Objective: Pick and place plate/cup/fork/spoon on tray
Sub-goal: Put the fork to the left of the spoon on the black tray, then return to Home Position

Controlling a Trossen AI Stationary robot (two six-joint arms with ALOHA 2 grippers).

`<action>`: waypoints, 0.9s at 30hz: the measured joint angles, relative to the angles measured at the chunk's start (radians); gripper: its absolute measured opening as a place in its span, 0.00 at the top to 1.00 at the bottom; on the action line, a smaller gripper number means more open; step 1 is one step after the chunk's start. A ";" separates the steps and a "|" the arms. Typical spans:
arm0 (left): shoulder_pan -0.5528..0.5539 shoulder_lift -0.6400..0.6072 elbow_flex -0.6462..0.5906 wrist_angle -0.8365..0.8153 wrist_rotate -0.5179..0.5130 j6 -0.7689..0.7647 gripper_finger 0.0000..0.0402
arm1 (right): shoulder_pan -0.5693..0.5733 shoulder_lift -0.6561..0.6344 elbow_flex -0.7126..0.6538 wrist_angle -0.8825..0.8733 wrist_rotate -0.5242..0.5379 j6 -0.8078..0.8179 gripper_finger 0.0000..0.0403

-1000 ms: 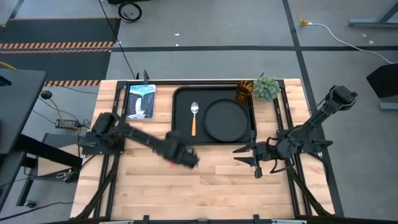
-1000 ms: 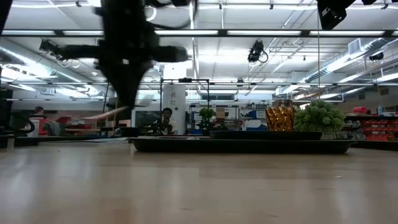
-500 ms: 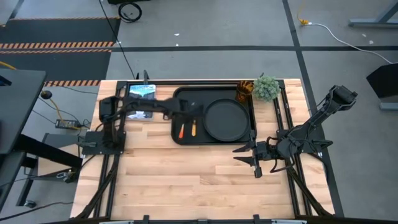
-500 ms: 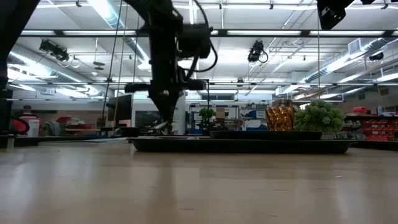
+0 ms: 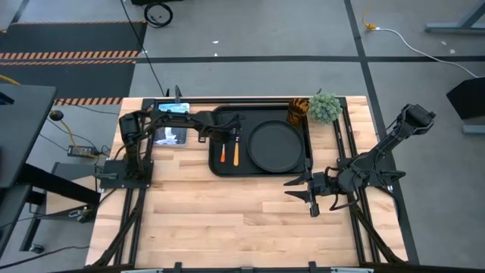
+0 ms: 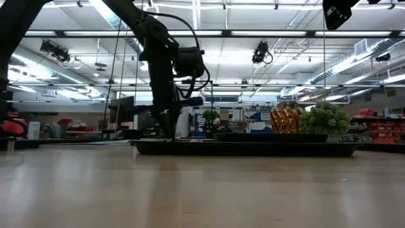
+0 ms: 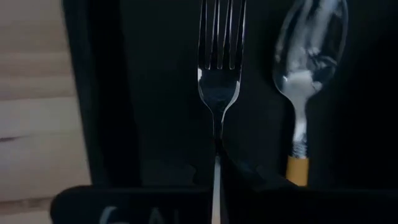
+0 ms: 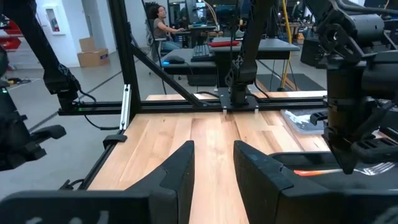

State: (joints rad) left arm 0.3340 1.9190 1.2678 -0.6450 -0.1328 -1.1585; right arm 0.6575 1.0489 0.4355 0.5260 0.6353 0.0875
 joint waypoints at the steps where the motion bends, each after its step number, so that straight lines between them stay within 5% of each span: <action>1: -0.005 0.000 0.000 0.007 0.000 0.001 0.95 | 0.000 0.000 0.000 0.003 0.000 -0.001 0.71; 13: -0.016 -0.006 0.001 0.005 -0.016 0.018 0.67 | 0.000 0.000 0.000 0.005 -0.001 -0.001 0.71; 23: -0.116 -0.145 0.027 0.015 0.032 0.363 0.66 | -0.006 -0.077 -0.010 -0.090 0.014 -0.046 0.71; 27: -0.184 -0.208 0.028 0.036 0.028 0.575 0.68 | -0.048 -0.132 -0.066 -0.077 -0.076 -0.061 0.74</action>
State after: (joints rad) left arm 0.1503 1.7107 1.2957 -0.6092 -0.1044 -0.5838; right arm 0.6096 0.9172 0.3699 0.4493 0.5593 0.0269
